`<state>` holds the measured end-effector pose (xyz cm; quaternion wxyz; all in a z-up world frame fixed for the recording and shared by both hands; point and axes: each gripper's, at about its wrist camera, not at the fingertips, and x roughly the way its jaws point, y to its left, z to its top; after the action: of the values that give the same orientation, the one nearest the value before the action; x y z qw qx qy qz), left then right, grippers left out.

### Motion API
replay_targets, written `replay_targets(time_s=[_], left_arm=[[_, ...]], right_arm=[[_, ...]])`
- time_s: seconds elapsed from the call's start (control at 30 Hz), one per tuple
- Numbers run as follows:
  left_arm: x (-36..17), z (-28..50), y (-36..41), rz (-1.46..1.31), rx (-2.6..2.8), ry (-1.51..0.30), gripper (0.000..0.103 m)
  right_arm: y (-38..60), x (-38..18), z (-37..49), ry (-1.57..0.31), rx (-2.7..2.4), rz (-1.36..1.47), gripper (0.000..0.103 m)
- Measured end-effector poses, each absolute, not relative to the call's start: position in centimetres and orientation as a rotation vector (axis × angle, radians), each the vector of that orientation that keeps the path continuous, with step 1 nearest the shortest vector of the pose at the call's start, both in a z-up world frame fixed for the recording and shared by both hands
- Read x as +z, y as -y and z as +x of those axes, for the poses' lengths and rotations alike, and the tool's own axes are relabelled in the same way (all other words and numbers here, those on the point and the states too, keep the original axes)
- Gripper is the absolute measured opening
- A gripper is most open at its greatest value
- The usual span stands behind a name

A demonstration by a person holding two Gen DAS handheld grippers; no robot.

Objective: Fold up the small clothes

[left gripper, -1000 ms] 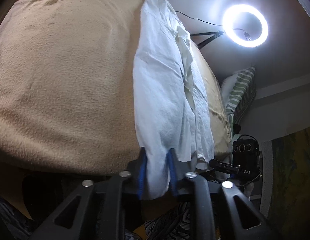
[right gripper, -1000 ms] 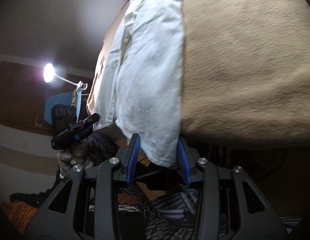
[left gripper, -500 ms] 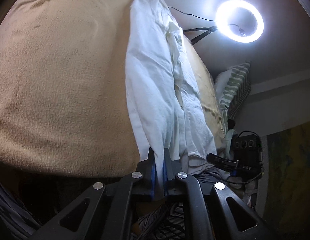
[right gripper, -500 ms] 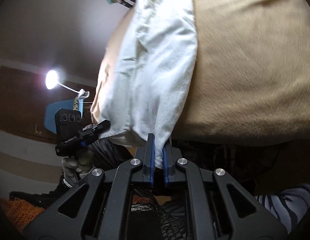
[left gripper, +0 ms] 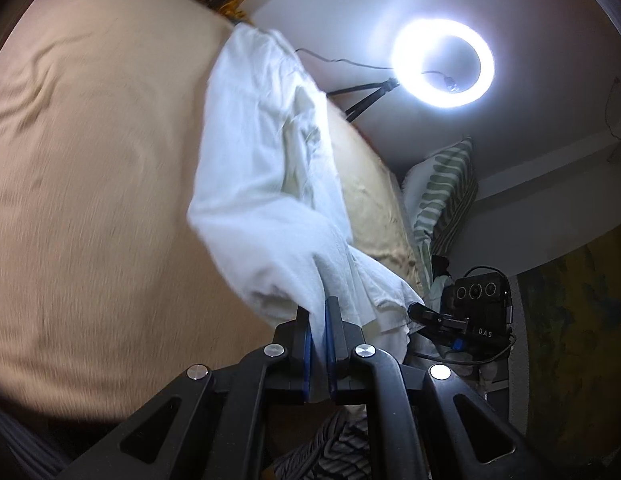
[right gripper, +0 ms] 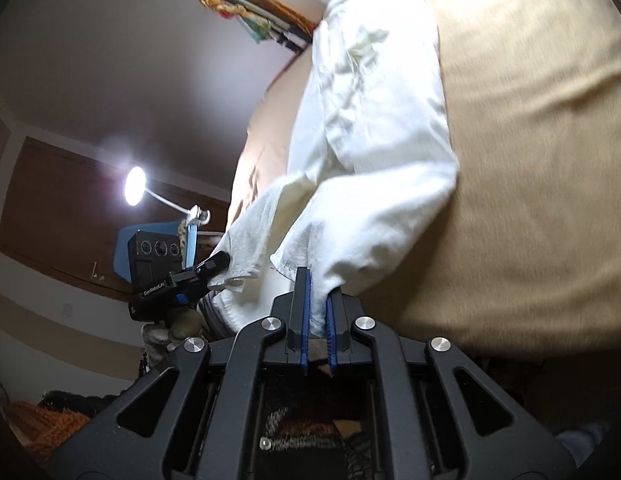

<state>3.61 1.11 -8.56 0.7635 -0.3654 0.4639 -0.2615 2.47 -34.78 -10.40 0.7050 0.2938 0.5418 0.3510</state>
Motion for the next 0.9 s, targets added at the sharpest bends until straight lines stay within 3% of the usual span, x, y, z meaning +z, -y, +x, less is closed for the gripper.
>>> replay_targets(time_s=[0.37,0.73,0.83,0.87,0.9], left_arm=[[-7.6,10.6,-1.8,-0.766,-0.548,-0.963,0.003],[-9.3,16.9,-2.1,-0.735,-0.483,-0.964,0.004],[-10.0,18.0,-2.2,-0.734,-0.463,-0.973,0.016],[-10.1,18.3,-2.3,-0.741,-0.456,-0.978,0.024],[-10.3,18.7,-2.5,-0.756,-0.444,-0.987,0.028]], right_arm=[[33.0,-10.0,9.4,-1.148,0.719,0.697,0.008],[32.7,-12.8,16.2,-1.209,0.609,0.717,0.012],[33.1,-13.9,17.2,-1.225,0.582,0.756,0.013],[33.4,-14.2,17.5,-1.227,0.572,0.777,0.017],[33.7,-14.4,17.8,-1.225,0.562,0.792,0.028]])
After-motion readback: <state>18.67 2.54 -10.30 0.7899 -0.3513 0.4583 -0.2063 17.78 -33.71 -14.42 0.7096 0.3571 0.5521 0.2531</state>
